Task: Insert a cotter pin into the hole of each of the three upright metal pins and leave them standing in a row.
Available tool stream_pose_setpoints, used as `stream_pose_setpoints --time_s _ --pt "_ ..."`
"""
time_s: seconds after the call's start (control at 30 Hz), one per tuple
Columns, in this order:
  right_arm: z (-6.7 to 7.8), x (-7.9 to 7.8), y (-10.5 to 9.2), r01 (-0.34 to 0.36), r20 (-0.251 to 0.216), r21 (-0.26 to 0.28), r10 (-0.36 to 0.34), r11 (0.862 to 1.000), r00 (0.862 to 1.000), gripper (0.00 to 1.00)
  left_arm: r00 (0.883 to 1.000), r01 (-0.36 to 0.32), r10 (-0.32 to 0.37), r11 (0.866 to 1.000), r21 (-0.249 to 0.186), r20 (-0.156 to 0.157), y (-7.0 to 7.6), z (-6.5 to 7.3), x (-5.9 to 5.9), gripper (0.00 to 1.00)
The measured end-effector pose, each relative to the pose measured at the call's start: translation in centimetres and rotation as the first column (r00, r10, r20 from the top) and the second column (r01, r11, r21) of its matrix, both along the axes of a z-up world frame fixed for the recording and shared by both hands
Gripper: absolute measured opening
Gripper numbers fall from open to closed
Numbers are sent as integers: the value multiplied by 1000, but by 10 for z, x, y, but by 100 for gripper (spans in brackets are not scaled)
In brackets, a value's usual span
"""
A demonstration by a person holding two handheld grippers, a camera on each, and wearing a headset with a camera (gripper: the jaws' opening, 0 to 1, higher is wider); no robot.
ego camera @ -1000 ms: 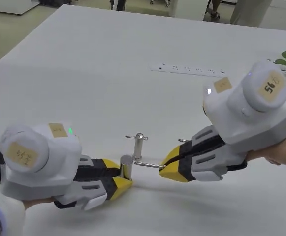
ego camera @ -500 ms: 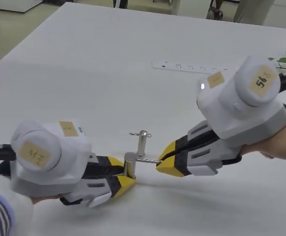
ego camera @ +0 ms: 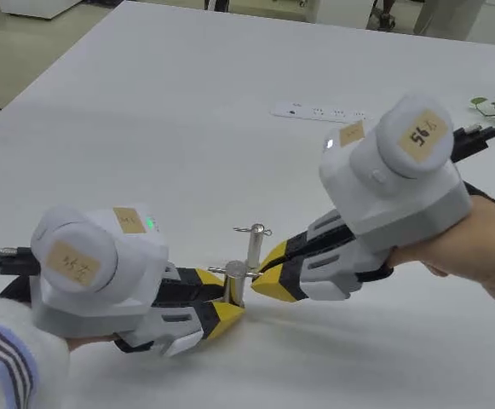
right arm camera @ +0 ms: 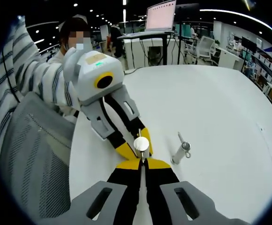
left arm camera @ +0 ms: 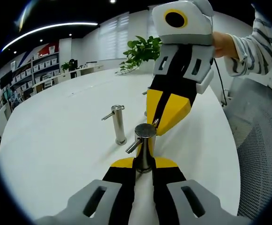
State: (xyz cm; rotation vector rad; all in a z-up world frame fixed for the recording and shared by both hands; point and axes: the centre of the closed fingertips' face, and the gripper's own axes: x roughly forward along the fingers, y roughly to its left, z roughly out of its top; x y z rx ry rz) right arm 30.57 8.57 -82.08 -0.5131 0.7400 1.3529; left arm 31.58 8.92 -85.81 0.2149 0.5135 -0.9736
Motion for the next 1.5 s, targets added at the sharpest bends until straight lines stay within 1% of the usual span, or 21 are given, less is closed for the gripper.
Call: stream_pose_setpoints --time_s 0.07,0.13,0.2,0.23,0.27,0.33,0.4,0.47,0.57,0.67,0.77,0.9,1.13,1.2,1.3,1.33,1.43,1.47,1.5 --pt "0 0 1 1 0 6 -1 1000 1000 5 1000 -2 2 1000 -1 0 0 0 0 11" --pt "1 -1 1 -18 10 7 18 1000 1000 5 1000 -6 6 1000 -7 -2 1 0 0 11" --pt "2 -3 2 -23 -1 18 23 1000 1000 13 1000 -9 9 1000 -12 1 1 0 0 11" --pt "2 -2 1 -13 -3 21 13 1000 1000 18 1000 -11 11 1000 -13 2 1 0 0 11" --pt "2 -2 0 -11 0 21 11 1000 1000 18 1000 -12 12 1000 -15 2 1 0 0 11" --pt "2 -3 -4 -22 5 8 22 1000 1000 15 1000 -12 12 1000 -16 2 1 1 0 11" --pt "3 -3 -7 -19 9 10 19 1000 1000 13 1000 -10 10 1000 -16 2 0 1 0 11" --pt "5 -4 -9 -23 5 10 23 1000 1000 10 1000 -9 9 1000 -17 1 0 1 0 11" --pt "6 -2 -11 -22 27 2 22 1000 999 9 1000 -6 6 1000 -19 2 0 1 0 11" --pt "8 -1 -8 -5 11 19 5 1000 1000 7 1000 -6 6 1000 -23 -1 0 1 0 11" --pt "8 -1 -7 -9 12 21 8 1000 1000 4 1000 -5 5 1000 -23 0 0 1 0 11" --pt "7 0 -6 -10 9 16 10 1000 1000 4 1000 -8 8 1000 -18 3 0 1 1 11" --pt "6 2 -6 -9 4 16 9 1000 1000 3 1000 -8 8 1000 -21 8 -1 1 2 12" --pt "6 3 -6 -11 7 16 11 1000 1000 4 1000 -11 12 1000 -25 3 -1 0 2 12" --pt "6 4 -4 -5 0 30 5 1000 1000 5 1000 -23 23 999 -32 -7 -1 0 3 12" --pt "6 4 -4 -2 0 34 2 999 1000 6 1000 -21 21 999 -25 -5 -1 0 3 12" --pt "5 4 -4 -6 3 33 6 999 1000 8 1000 -21 21 1000 -22 -6 -1 0 3 12" --pt "5 5 -4 -8 9 35 8 999 1000 10 1000 -19 19 1000 -23 -3 -1 1 3 12" --pt "5 5 -4 -8 13 35 8 999 1000 12 1000 -14 14 1000 -21 11 -1 1 3 12"
